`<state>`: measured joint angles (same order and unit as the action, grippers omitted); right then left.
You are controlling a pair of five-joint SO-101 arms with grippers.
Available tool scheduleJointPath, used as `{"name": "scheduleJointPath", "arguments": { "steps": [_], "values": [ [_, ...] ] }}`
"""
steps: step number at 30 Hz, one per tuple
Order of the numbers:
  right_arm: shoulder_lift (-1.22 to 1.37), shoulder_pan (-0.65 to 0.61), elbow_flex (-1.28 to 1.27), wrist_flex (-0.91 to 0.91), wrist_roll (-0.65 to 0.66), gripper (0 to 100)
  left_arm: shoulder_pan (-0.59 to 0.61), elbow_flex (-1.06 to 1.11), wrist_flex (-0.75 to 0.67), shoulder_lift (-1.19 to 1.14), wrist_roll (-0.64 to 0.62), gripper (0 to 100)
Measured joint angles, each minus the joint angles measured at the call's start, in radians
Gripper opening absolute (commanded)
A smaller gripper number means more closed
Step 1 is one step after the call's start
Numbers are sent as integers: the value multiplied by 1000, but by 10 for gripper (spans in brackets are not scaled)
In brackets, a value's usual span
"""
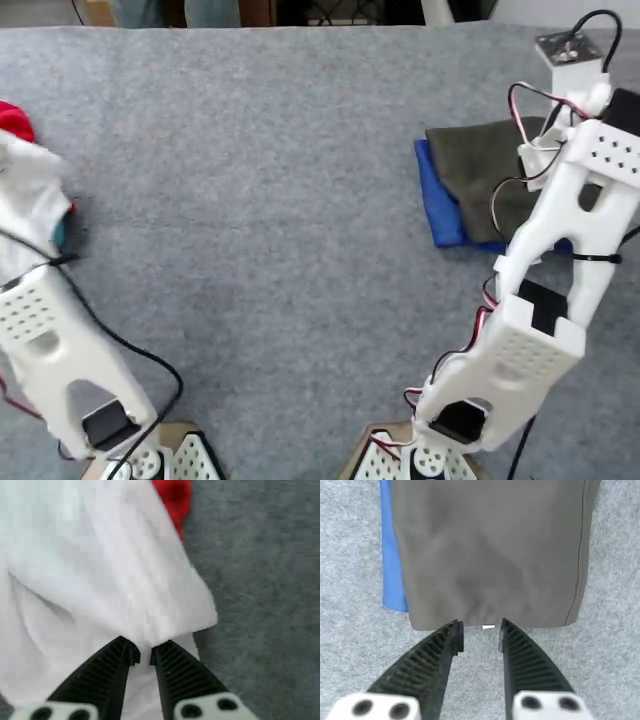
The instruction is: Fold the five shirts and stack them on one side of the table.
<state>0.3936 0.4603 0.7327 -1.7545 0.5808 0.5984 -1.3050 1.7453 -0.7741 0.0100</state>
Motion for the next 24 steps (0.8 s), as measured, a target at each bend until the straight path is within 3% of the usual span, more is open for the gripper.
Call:
{"name": "scheduleJointPath", "arguments": {
  "steps": [6,14,18,21,24],
  "values": [
    [0,0,0,0,0,131,-295,167,12,219,6,27],
    [0,0,0,0,0,131,-888,947,6,678,117,27],
    [0,0,0,0,0,133,-1186,1321,-18,876,253,52],
    [0,0,0,0,0,135,-1267,1476,-12,1010,304,195],
    [0,-28,-11,0,0,135,-1231,1498,-12,1128,250,329]
  ]
}}
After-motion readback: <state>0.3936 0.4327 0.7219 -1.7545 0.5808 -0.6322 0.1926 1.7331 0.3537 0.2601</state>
